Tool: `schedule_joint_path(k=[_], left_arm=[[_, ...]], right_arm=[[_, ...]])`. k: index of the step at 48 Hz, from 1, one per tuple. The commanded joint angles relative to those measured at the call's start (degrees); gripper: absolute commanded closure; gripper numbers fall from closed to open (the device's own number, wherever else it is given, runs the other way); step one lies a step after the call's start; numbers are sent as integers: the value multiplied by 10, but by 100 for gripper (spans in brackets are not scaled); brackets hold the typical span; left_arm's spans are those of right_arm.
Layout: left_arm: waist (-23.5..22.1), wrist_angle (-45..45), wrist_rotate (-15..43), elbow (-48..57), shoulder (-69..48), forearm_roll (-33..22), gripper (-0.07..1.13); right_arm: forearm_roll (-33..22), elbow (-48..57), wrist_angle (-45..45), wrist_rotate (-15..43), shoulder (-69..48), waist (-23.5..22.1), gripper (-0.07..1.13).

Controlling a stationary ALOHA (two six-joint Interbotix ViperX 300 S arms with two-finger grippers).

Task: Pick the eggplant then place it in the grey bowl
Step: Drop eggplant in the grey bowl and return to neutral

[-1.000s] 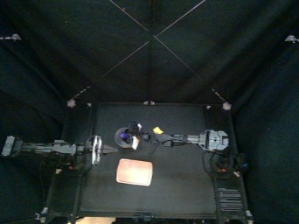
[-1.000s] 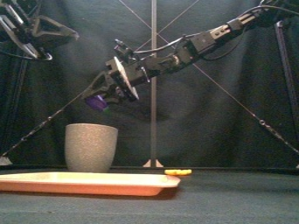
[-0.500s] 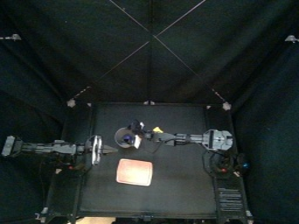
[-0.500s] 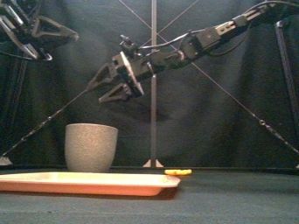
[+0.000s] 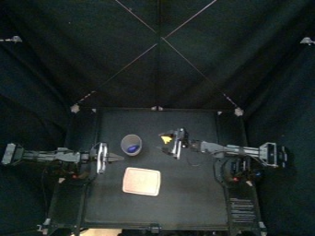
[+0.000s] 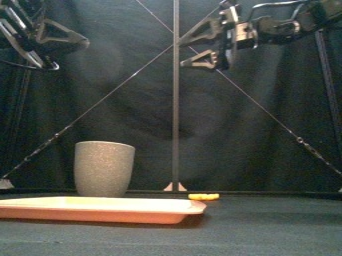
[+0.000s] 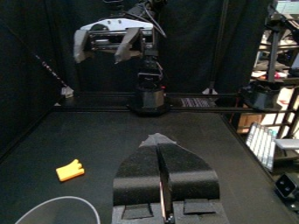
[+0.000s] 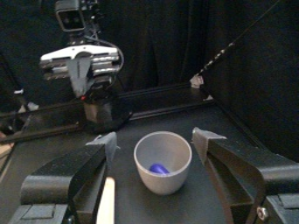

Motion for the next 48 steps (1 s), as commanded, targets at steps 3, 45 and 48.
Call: schedule_joint_path(k=[3,45,48], left_arm=[[3,-4,2,-7,0,0,108],[5,-5,1,-7,-1,0,108],[5,-4,1,-6,-1,0,108]], right_arm=[[-10,89,-32,4,-124,25,5],[-7,304,-2,11,-382,79,5],[-7,302,7,11,-383,79,5]])
